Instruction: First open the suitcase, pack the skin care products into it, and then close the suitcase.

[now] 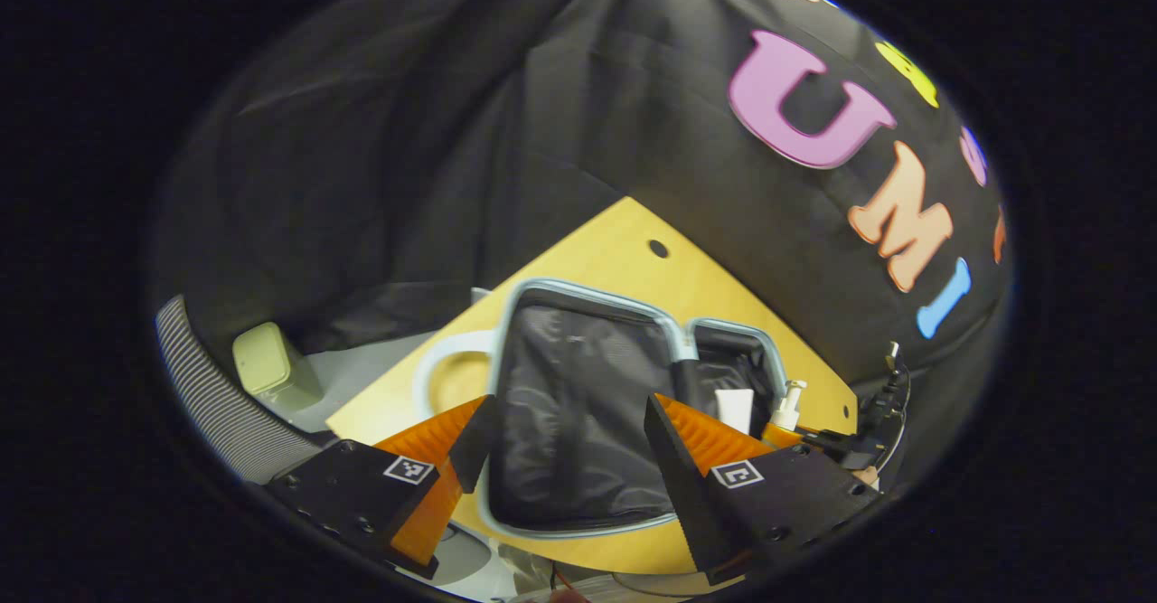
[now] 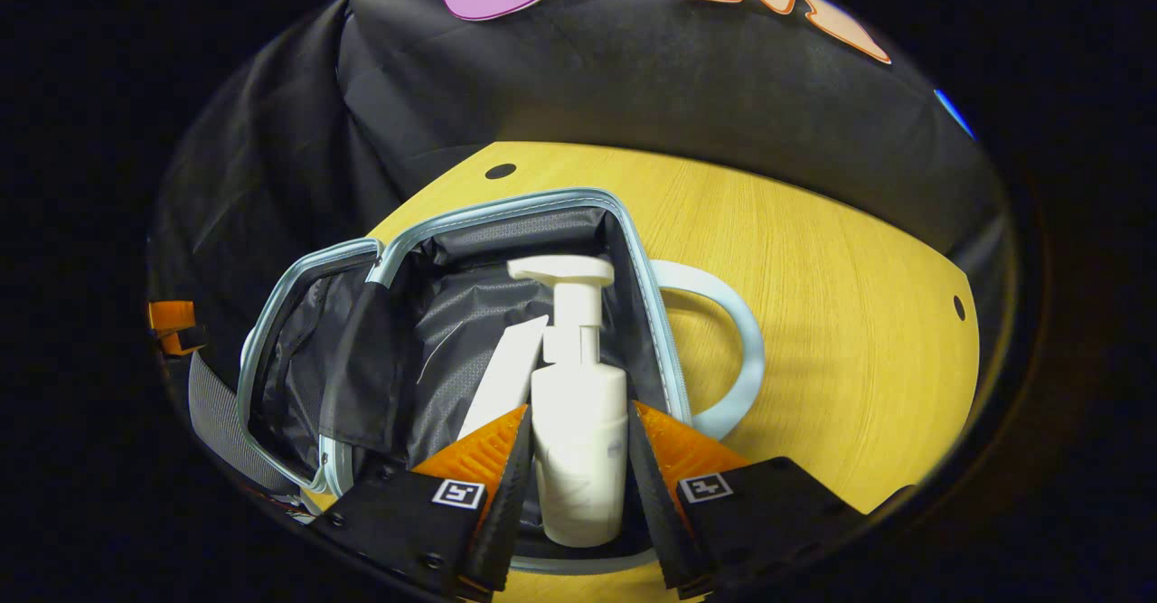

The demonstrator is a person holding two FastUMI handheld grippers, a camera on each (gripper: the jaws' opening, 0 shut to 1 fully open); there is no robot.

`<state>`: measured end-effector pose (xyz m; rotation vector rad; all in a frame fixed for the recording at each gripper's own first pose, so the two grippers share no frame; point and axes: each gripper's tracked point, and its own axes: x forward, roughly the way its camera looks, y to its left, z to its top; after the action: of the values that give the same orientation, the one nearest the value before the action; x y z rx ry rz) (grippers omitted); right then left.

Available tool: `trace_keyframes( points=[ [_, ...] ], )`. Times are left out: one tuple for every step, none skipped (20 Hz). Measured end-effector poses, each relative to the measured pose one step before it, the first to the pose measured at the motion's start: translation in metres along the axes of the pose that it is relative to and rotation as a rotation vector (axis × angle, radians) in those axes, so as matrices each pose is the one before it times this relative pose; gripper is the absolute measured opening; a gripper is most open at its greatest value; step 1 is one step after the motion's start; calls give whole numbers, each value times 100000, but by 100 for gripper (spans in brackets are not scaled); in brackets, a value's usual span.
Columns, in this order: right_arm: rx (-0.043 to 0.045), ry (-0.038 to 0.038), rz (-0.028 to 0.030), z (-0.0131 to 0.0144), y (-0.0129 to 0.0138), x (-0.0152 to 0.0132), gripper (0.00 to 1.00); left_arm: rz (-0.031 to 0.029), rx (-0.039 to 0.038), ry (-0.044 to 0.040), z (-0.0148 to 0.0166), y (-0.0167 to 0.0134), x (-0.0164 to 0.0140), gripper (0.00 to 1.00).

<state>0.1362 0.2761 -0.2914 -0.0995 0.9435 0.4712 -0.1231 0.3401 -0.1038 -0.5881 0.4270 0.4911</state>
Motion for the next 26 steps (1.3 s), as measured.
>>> trace_keyframes(
  points=[
    [131,-1069,664,266,188,-278,64,1247,-2265,-1339,172,1463,167,95],
    [-360,-2634,231,433,301,-335,67,1662,-2160,-703,-139,1433,501,95],
    [-782,-3194,791,574,302,-618,75,1726,-1718,235,-482,1698,1095,95],
    [-1007,-3394,552,553,23,-909,89,2499,-1486,972,-364,1722,1032,95],
    [-843,-4208,1311,823,256,-1150,96,1652,-1224,1508,-378,1291,920,95],
    [-630,-4741,810,827,350,-1427,95,1138,-1502,393,-72,875,828,95],
    [-943,-5254,238,850,270,-1146,99,32,-1808,1763,-267,468,556,95],
    [-412,-4947,-565,883,-202,-1427,98,-550,-2332,1966,-368,267,765,95],
    [689,-4242,-307,1007,-154,-1457,98,-1256,-1894,2598,-523,252,546,95],
    [1540,-3548,-294,860,38,-1491,98,-864,-1883,2057,-372,194,789,95],
    [2210,-2748,-1005,610,-181,-1355,95,-1244,-2057,1640,-149,79,914,95],
    [2438,-2439,-1399,421,-319,-1474,98,-1131,-2487,1641,-298,30,732,94],
    [2271,-1716,-1888,527,-458,-1206,98,-41,-2213,981,-211,229,382,94],
    [1782,-1592,-1932,515,-654,-1146,98,-36,-2285,1596,-206,157,524,87],
    [1468,-2048,-1289,550,-624,-961,98,-1147,-1846,1129,-77,-140,596,82],
    [536,-2315,-1328,632,-556,-886,98,-1887,-1766,1260,-368,-464,565,82],
    [-575,-1941,-1894,549,-738,-659,98,-835,-1549,348,-573,-431,422,64],
    [-1039,-1241,-2016,160,-818,-454,98,-529,-1571,-297,170,40,379,46],
    [-328,308,-1673,-118,-592,-407,98,-540,-821,203,-93,-17,-124,28],
    [842,848,-1087,-298,-301,-447,98,-1205,889,171,-783,-270,-1951,10],
    [1516,-244,-384,80,-158,-381,98,-1585,698,34,811,-138,1404,7],
    [1520,-867,-41,158,-134,-232,98,-1718,449,95,121,-616,-258,5],
    [1070,-684,-84,115,-192,-388,98,-976,657,745,-68,-636,-625,2],
    [314,-792,-445,456,4,-487,98,47,1154,694,19,-608,-602,1],
    [-120,-756,-554,97,-472,-81,98,-32,2127,164,78,-723,-784,1],
    [-46,-606,-543,296,-357,-342,98,-253,2283,-1186,454,-995,-981,1]
  ],
)
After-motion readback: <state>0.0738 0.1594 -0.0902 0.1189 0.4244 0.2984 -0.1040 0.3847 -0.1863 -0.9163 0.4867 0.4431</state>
